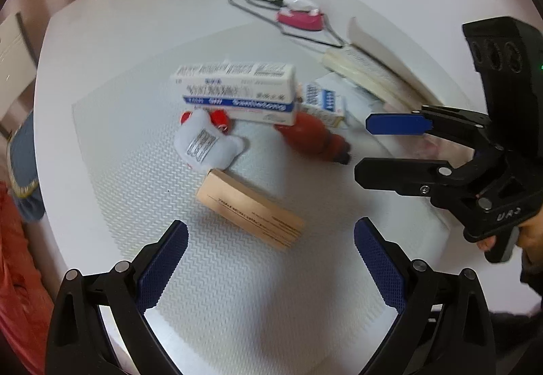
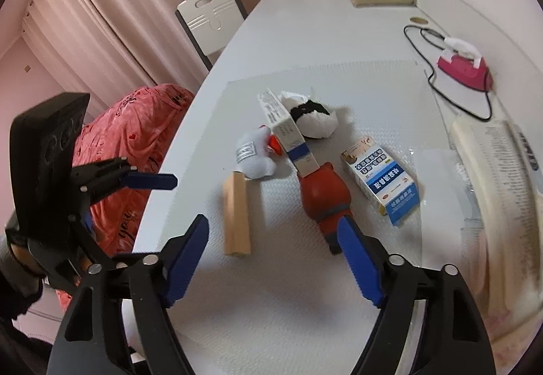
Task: Collect trash
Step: 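Grasp the wooden block with the left tool while the right tool grasps the red bear figurine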
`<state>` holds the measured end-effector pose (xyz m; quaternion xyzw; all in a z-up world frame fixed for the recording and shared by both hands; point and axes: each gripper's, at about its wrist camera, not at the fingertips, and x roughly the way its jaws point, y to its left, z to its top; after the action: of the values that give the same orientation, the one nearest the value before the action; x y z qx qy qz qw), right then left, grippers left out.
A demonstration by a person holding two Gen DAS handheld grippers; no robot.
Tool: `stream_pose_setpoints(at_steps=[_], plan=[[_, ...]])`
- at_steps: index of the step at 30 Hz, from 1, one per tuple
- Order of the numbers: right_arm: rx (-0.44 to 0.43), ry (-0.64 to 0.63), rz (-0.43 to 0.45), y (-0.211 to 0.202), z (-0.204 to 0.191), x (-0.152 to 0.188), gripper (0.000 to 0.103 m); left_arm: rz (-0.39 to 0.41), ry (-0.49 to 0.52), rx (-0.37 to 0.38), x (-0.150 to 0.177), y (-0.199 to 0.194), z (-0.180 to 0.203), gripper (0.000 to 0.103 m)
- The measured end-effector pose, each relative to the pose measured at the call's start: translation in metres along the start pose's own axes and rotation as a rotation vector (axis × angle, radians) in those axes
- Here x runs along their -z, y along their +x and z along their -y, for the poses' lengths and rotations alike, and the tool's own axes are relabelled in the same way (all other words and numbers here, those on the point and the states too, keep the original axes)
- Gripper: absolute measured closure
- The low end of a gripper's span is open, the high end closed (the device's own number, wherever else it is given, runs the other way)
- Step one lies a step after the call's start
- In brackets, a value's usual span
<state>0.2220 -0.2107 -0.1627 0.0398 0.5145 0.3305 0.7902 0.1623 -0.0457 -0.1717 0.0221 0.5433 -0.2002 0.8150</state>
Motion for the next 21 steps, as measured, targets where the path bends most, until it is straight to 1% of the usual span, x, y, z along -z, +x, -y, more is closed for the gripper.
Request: stream_pose_setpoints(at_steps=[3,4,6,8,9,11,13,14,16,17,18,21], plan=[[0.02,-0.005,-0.024,0.017,0.009,-0.003,0.029,-0.001,-0.063,-0.028,0.0,0.013,-0.004,0.006],[0.024,-0.009,-0.031,0.021,0.011,-0.004,0.031,0.01,-0.098,-0.05,0.0,0.017,-0.005,0.006],[0.026,-0.009,-0.041,0.028,0.016,-0.005,0.033,0.024,-0.161,-0.109,0.001,0.022,-0.007,0.006],[0.028,-0.013,-0.052,0.036,0.02,-0.008,0.035,0.039,-0.221,-0.111,0.002,0.026,-0.009,0.006],[0.037,-0.02,-0.06,0.039,0.022,-0.008,0.036,0.048,-0.25,-0.131,0.001,0.028,-0.009,0.006],[0.05,-0.032,-0.07,0.045,0.025,-0.011,0.037,0.049,-0.264,-0.156,0.001,0.033,-0.006,0.006],[0.054,-0.037,-0.08,0.051,0.029,-0.013,0.039,0.05,-0.293,-0.164,0.002,0.039,-0.006,0.006],[0.053,-0.04,-0.088,0.054,0.031,-0.014,0.042,0.048,-0.305,-0.173,0.002,0.041,-0.006,0.006],[0.052,-0.043,-0.104,0.061,0.034,-0.015,0.047,0.06,-0.336,-0.215,0.003,0.046,-0.005,0.006],[0.054,-0.045,-0.112,0.064,0.035,-0.014,0.05,0.062,-0.36,-0.22,0.003,0.048,-0.005,0.006],[0.058,-0.042,-0.119,0.067,0.037,-0.014,0.051,0.064,-0.372,-0.228,0.005,0.05,-0.004,0.006],[0.067,-0.06,-0.109,0.068,0.035,-0.013,0.057,0.088,-0.366,-0.273,0.005,0.053,0.001,0.006]])
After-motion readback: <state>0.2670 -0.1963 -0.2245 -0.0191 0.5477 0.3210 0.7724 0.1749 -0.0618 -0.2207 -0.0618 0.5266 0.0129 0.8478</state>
